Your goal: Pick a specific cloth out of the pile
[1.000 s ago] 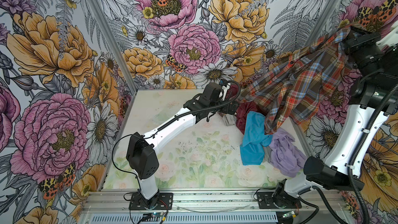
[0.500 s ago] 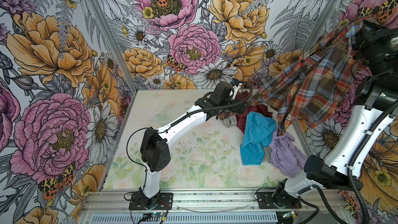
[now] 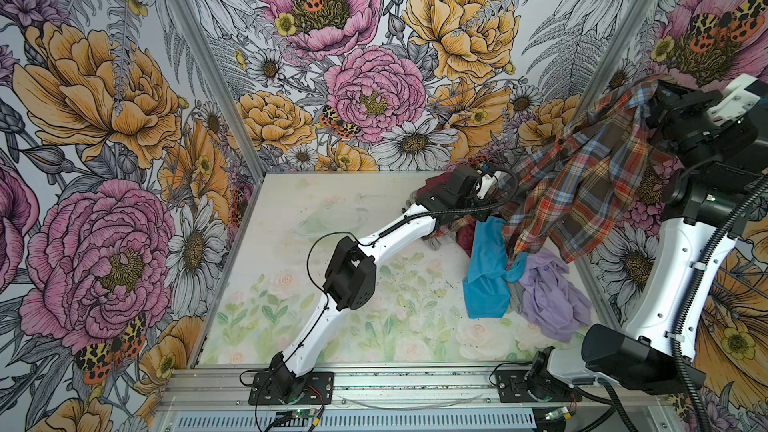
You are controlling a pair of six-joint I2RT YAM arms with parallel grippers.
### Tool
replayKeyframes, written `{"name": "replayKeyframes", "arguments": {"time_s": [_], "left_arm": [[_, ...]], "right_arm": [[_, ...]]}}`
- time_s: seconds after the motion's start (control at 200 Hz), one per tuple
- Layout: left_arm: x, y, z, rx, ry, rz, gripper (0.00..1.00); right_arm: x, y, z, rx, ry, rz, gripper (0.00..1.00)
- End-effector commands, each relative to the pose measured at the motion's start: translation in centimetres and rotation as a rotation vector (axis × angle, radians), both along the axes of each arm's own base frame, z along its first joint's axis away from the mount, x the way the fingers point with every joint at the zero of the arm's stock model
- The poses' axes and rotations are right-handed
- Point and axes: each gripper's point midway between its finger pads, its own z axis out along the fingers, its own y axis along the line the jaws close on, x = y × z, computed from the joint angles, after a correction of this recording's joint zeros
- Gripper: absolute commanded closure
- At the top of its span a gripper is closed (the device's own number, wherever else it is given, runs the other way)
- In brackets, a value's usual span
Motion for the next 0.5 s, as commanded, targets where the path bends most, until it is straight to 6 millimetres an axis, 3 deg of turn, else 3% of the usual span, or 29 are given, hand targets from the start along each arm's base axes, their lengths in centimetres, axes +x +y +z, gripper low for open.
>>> {"name": "replayKeyframes", "arguments": {"time_s": [0.0,0.195,0.34,0.495], "left_arm": [[-1.1,1.3,9.0,-0.172,-0.09,0.007,1.0],[-1.8,4.1,15.3,-0.283,-0.083,0.036,1.0],[-3.5,6.2,20.3,-0.362,-0.1,0.034,1.0],[-4.8,8.8,25.3,-0.452,-0.115,0.034,1.0]], "right_arm": [[0.7,0.2,-1.6,-0.039,0.005,-0.019,1.0],[3.4,1.2,-7.6,-0.049,0.119,-0.006,1.0],[4.2,3.8,-8.4,-0.113,0.128,0.029,1.0],[4.3,8.9,-8.2,-0.231,0.11,0.12,1.0]]}}
